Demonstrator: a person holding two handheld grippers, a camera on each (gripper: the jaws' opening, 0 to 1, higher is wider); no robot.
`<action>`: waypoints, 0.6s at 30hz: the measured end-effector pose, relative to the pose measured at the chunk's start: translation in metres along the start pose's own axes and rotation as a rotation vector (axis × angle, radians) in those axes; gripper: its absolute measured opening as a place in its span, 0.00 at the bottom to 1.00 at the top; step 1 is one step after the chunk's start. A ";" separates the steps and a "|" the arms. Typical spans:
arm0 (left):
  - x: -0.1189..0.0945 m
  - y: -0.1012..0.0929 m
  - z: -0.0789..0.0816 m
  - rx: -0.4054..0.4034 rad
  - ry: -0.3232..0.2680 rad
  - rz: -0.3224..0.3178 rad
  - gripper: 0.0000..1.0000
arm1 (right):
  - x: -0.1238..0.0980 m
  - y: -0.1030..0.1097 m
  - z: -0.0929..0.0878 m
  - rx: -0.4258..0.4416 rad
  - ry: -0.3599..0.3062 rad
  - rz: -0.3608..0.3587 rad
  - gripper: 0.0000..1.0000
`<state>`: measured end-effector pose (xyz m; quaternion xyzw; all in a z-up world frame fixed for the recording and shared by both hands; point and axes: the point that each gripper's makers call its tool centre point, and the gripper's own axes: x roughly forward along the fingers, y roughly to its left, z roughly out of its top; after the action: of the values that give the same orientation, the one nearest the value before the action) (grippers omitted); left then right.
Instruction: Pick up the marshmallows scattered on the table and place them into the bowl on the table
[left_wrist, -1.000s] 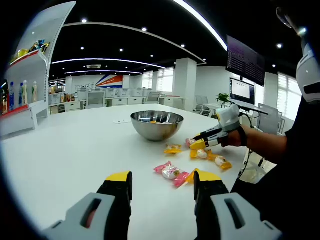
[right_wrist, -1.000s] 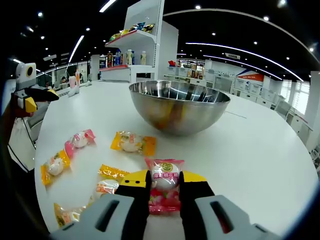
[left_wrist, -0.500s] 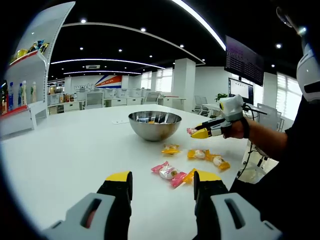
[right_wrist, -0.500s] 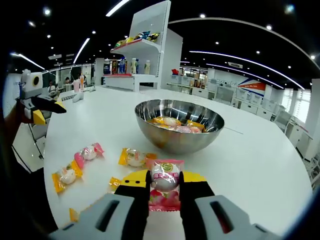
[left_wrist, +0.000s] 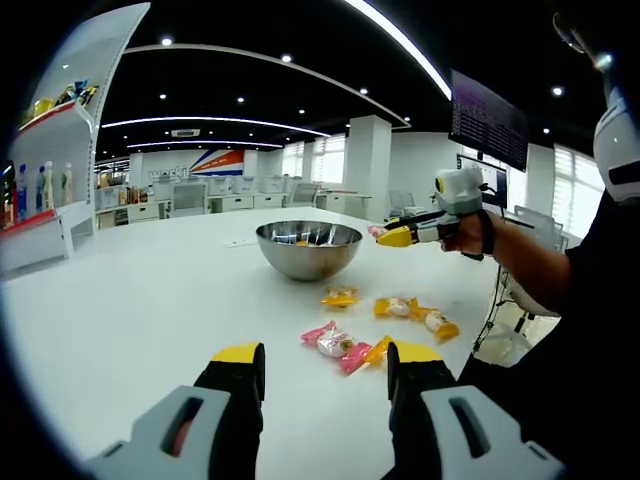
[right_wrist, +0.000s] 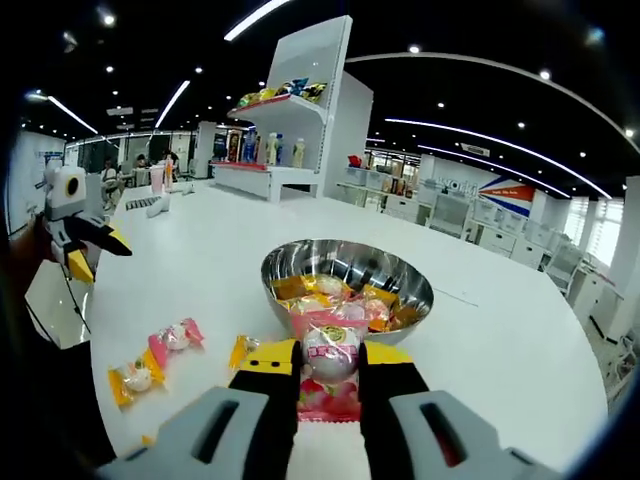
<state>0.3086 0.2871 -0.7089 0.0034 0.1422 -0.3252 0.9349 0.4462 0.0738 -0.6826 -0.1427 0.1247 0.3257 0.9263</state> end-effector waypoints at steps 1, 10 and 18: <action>0.000 0.000 0.000 0.000 0.001 0.000 0.50 | 0.001 -0.002 0.004 -0.005 -0.005 -0.001 0.24; -0.002 0.002 0.002 0.001 -0.002 0.007 0.50 | 0.019 -0.025 0.032 -0.016 -0.037 -0.007 0.24; -0.005 0.004 0.003 0.000 -0.004 0.015 0.50 | 0.042 -0.041 0.035 -0.018 -0.014 0.002 0.24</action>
<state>0.3080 0.2930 -0.7052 0.0039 0.1402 -0.3183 0.9376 0.5088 0.0795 -0.6568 -0.1487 0.1152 0.3286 0.9256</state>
